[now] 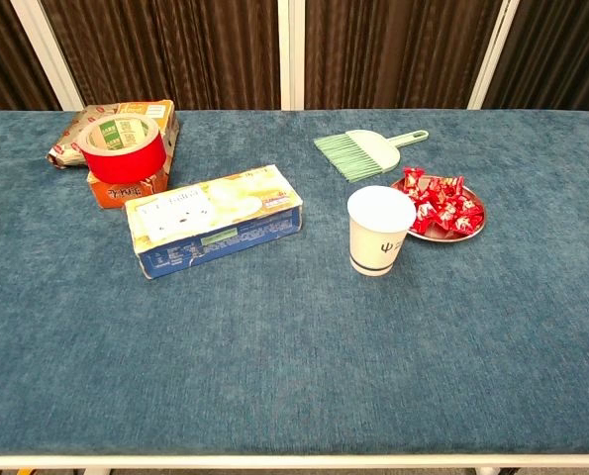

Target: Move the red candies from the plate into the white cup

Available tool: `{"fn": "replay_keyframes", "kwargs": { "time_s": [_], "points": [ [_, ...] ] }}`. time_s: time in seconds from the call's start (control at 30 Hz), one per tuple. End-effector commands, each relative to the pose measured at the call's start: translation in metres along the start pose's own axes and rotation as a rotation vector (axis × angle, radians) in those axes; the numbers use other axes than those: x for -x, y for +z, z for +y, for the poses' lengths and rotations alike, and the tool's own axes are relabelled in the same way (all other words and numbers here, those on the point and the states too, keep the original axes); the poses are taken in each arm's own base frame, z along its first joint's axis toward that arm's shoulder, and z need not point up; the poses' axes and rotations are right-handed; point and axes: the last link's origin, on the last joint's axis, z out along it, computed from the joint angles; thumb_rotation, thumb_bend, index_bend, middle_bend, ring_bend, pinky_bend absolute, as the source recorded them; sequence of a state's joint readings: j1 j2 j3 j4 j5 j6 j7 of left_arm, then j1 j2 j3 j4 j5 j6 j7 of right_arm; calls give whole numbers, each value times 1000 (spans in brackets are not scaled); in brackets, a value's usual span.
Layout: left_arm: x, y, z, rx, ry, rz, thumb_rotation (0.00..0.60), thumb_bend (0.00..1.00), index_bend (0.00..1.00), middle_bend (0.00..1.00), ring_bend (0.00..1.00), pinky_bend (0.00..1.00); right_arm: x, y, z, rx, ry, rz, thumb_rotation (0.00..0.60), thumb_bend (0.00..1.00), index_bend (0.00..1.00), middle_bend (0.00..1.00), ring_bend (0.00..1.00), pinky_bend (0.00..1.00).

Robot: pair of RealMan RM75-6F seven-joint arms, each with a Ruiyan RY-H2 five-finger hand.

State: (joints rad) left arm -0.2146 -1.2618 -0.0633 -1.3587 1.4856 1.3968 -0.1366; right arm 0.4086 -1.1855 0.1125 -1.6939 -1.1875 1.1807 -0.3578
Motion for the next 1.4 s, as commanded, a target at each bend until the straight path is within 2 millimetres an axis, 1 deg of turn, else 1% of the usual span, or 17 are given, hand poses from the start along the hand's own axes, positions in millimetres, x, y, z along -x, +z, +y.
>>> {"fn": "replay_keyframes", "kwargs": {
  "time_s": [0.03,0.13,0.27,0.4,0.47,0.5,0.53,0.6,0.63,0.7,0.73,0.87,0.9,1.0,1.17,1.3,1.4],
  "points": [
    [0,-2,3,8,-3,4,288,136,166,155,99,203,1,-1,0,-3,2,-6,600,127,89,80,0,18],
    [-2,-5,8,19,-7,16,287,137,166,155,99,203,1,-3,0,-15,-8,-7,600,127,89,80,0,18],
    [-7,-8,10,20,-12,21,287,137,166,155,99,203,-5,-1,-1,-26,-19,12,600,127,89,92,1,24],
    [-9,-12,10,13,-33,29,284,136,166,155,99,203,-9,7,-3,-28,-25,20,600,127,89,119,33,78],
    [-9,-14,10,14,-38,32,286,136,166,155,99,203,-11,13,-6,-33,-20,31,600,130,90,152,133,205],
    [-10,-15,10,18,-37,37,288,136,166,155,99,203,-13,19,-10,-45,-19,40,600,135,98,181,241,336],
    [-11,-15,10,20,-36,41,288,136,166,155,99,203,-14,24,-13,-57,-22,43,600,143,112,207,375,491],
    [-12,-14,10,23,-41,45,286,134,166,155,99,203,-15,35,-23,-92,-44,41,600,156,158,245,568,694],
    [-12,-14,10,23,-44,44,284,135,166,155,99,203,-15,40,-27,-108,-64,43,600,163,210,280,650,765],
    [-12,-14,10,26,-48,42,285,135,166,155,99,203,-10,52,-36,-137,-101,34,600,176,279,335,705,810],
    [-12,-14,10,28,-49,43,284,135,166,155,99,203,-6,57,-40,-145,-106,22,600,185,302,353,720,823],
    [-13,-17,9,33,-61,49,287,135,166,155,99,203,8,83,-55,-149,-101,-8,600,200,331,375,742,831],
    [-14,-18,9,34,-65,52,286,135,166,155,99,203,14,90,-58,-141,-98,-24,600,202,334,379,756,835],
    [-15,-20,6,32,-70,57,285,135,166,155,99,203,31,103,-67,-126,-58,-97,600,203,339,381,803,854],
    [-16,-23,0,23,-73,53,287,135,166,156,99,203,49,115,-80,-115,-38,-131,600,214,341,384,841,864],
    [-17,-23,-4,20,-74,50,285,135,166,156,99,203,56,120,-90,-111,-21,-111,600,245,368,409,863,871],
    [-18,-21,-5,24,-79,50,285,135,166,156,99,203,56,125,-96,-111,-6,-97,600,256,374,420,876,883]
  ]
}}
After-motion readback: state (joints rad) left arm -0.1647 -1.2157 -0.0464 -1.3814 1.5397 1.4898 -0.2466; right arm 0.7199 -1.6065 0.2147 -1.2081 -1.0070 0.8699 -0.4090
